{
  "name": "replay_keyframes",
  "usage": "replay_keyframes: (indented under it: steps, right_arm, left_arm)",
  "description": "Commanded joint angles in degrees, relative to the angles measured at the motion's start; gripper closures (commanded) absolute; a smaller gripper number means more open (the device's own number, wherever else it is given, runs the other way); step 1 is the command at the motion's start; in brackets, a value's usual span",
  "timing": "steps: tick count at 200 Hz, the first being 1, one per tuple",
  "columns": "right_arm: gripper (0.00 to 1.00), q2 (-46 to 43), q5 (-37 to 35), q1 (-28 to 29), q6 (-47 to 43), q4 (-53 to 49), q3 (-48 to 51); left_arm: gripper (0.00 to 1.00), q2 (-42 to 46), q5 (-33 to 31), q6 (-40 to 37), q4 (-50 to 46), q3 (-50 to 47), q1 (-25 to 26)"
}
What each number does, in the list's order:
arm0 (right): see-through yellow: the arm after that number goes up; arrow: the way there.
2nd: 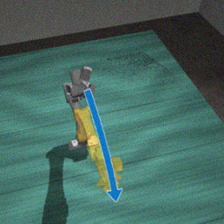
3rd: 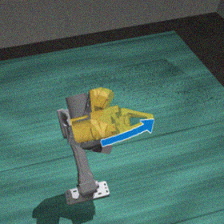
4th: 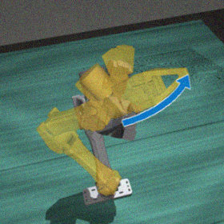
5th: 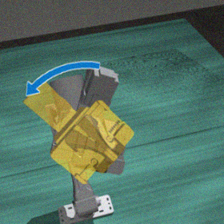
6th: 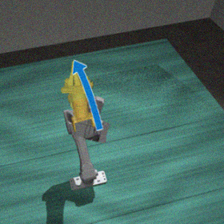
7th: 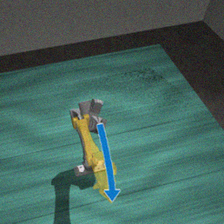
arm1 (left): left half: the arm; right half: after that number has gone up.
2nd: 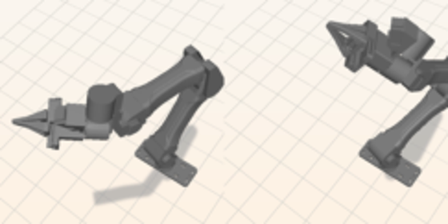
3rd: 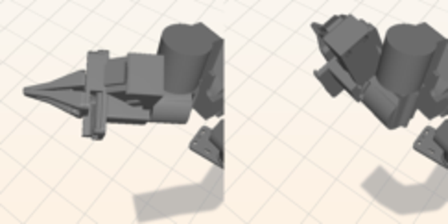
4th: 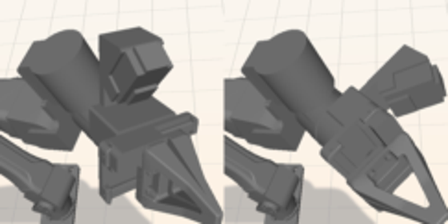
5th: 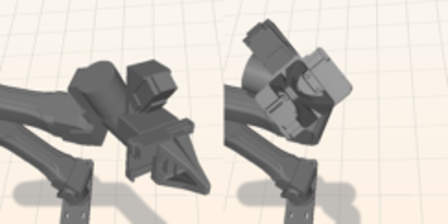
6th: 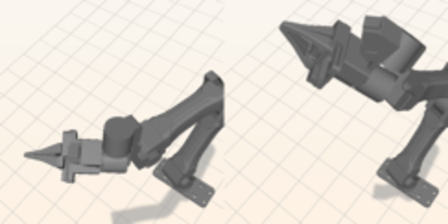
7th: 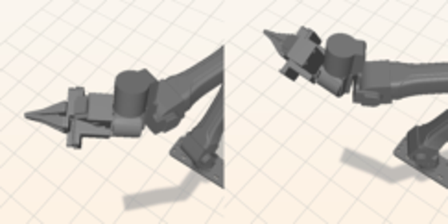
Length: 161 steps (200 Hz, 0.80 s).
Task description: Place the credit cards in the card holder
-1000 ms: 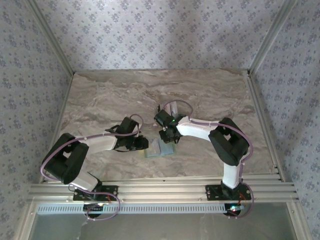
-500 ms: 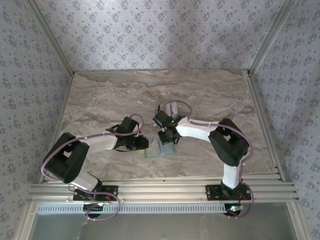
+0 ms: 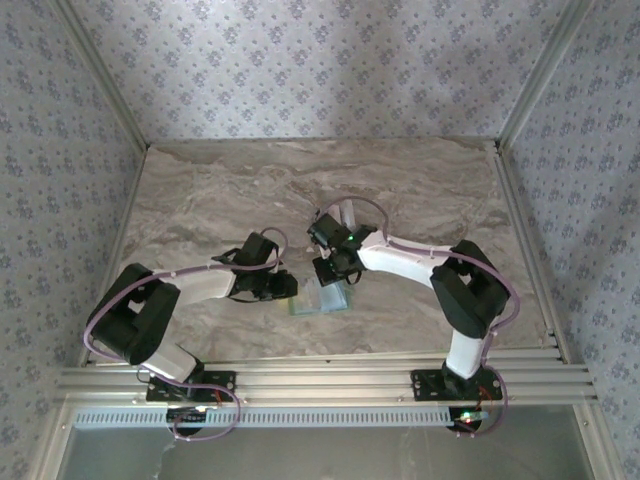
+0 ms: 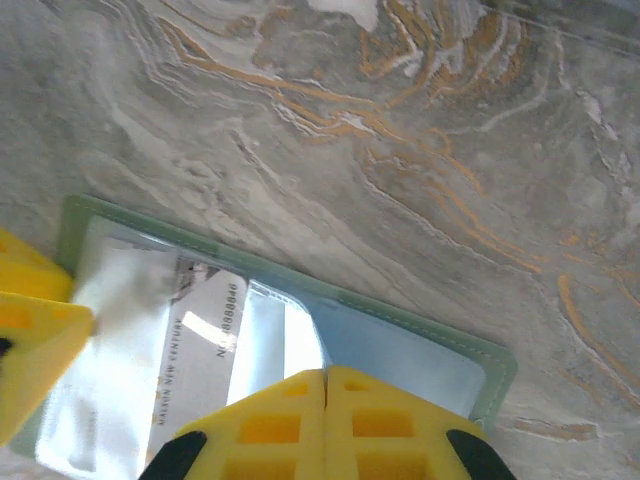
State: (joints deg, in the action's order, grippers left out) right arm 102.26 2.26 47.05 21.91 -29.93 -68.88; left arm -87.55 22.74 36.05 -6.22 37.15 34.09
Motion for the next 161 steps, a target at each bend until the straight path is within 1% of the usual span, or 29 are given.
replay_keyframes:
  steps: [1,15,38,65,85,110,142,161]
  right_arm:
    - [1.0,-0.9,5.6,-1.0,-0.2,1.4,-1.3]
    - [0.96,-0.4,5.8,-1.3,0.1,1.2,-1.7]
    - [0.93,0.5,-0.8,-1.2,0.1,-1.7,-2.8]
    - [0.89,0.5,-6.1,-0.4,0.1,-3.5,-3.1]
    - [0.85,0.5,-8.3,0.1,0.3,-3.9,-3.4]
    - [0.84,1.1,-9.0,0.3,0.4,-4.2,-3.8]
    - [0.86,1.7,-8.6,0.5,0.1,-4.3,-4.2]
    - [0.9,1.7,-7.0,0.6,-0.2,-3.8,-3.9]
  left_arm:
    - [0.76,-1.9,-0.6,-0.7,0.2,0.3,0.2]
    - [0.76,-2.0,-0.4,-0.6,0.4,0.3,0.1]
    - [0.76,-1.9,-0.4,-0.7,0.3,0.2,0.1]
    - [0.75,-2.0,-0.2,-0.5,0.5,0.2,0.1]
    - [0.76,-2.2,0.0,-0.4,0.8,0.3,0.1]
    - [0.76,-2.3,0.1,-0.4,0.8,0.3,0.1]
    - [0.76,-2.4,0.1,-0.4,0.9,0.3,0.1]
    - [0.76,-2.4,0.2,-0.4,0.8,0.3,0.1]
